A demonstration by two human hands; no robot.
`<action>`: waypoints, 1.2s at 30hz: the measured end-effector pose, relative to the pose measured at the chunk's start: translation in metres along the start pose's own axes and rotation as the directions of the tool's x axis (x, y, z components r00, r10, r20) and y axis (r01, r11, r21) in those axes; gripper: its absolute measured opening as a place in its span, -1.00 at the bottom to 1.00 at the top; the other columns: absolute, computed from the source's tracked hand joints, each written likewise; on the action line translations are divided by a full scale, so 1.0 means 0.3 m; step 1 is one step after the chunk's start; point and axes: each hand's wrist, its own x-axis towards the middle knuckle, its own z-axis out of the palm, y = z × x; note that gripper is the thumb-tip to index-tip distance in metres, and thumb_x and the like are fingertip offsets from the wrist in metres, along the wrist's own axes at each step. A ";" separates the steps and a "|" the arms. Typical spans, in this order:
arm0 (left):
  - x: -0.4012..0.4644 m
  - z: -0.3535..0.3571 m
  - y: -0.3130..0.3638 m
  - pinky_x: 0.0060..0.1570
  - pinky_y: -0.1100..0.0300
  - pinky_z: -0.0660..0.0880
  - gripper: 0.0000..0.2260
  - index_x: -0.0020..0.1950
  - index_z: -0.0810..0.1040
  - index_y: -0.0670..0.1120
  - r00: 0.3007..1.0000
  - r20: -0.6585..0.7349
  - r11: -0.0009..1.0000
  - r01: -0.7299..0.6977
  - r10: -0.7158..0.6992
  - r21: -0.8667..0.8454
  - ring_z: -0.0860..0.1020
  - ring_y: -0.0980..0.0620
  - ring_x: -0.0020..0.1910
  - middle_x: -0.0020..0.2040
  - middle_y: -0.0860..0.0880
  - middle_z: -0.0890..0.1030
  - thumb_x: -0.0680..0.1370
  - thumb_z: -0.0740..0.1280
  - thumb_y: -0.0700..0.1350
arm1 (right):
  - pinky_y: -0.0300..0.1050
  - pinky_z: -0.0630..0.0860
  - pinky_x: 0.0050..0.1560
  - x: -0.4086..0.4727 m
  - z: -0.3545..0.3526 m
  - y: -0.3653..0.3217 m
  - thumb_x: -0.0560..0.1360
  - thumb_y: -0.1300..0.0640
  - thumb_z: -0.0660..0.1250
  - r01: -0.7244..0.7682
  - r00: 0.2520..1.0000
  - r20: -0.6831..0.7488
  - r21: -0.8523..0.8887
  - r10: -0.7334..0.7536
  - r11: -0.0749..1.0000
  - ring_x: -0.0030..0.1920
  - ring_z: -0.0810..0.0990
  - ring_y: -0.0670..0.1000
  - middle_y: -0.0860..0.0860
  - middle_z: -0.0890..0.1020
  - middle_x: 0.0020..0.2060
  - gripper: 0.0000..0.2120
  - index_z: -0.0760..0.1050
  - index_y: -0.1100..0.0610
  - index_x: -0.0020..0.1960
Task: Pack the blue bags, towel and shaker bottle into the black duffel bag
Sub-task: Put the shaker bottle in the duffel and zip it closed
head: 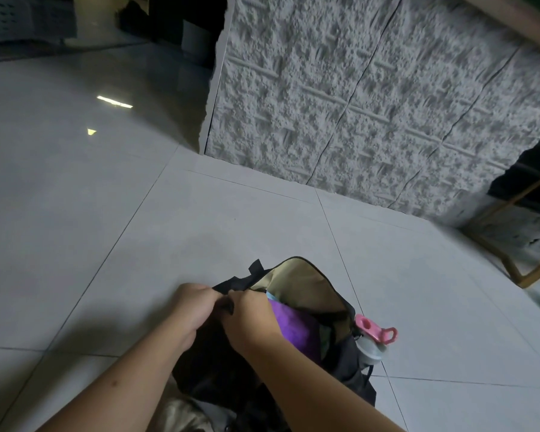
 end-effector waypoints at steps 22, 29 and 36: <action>0.058 -0.053 0.003 -0.26 0.16 0.47 -0.87 -0.25 0.64 -0.21 0.994 0.099 0.999 -0.042 0.041 0.007 0.59 -0.12 -0.33 -0.35 -0.15 0.64 0.50 0.45 -0.30 | -0.08 0.36 -0.15 -0.037 -0.140 -0.022 0.64 0.20 0.22 0.024 0.999 0.049 -0.228 -0.013 0.973 0.07 0.65 0.25 0.19 0.68 0.05 -0.88 0.53 0.11 0.08; 0.057 -0.042 -0.007 -0.13 0.00 0.57 -0.87 -0.31 0.66 -0.18 0.991 -0.029 0.991 -0.128 0.129 0.046 0.66 -0.19 -0.25 -0.32 -0.17 0.69 0.43 0.52 -0.23 | -0.15 0.36 -0.20 0.004 -0.142 -0.013 0.64 0.14 0.19 -0.146 0.987 0.062 -0.044 0.149 0.988 -0.19 0.46 0.15 0.16 0.58 -0.15 -0.77 0.46 0.20 -0.15; 0.071 -0.045 -0.012 -0.21 0.07 0.51 -0.85 -0.36 0.61 -0.19 0.969 -0.145 0.979 -0.189 0.199 0.081 0.60 -0.11 -0.35 -0.44 -0.04 0.62 0.40 0.48 -0.25 | -0.11 0.15 -0.50 0.018 -0.183 0.040 0.53 0.23 0.25 -0.196 0.980 0.037 -0.020 0.197 0.980 -0.48 0.21 0.02 0.03 0.26 -0.51 -0.62 0.18 0.14 -0.41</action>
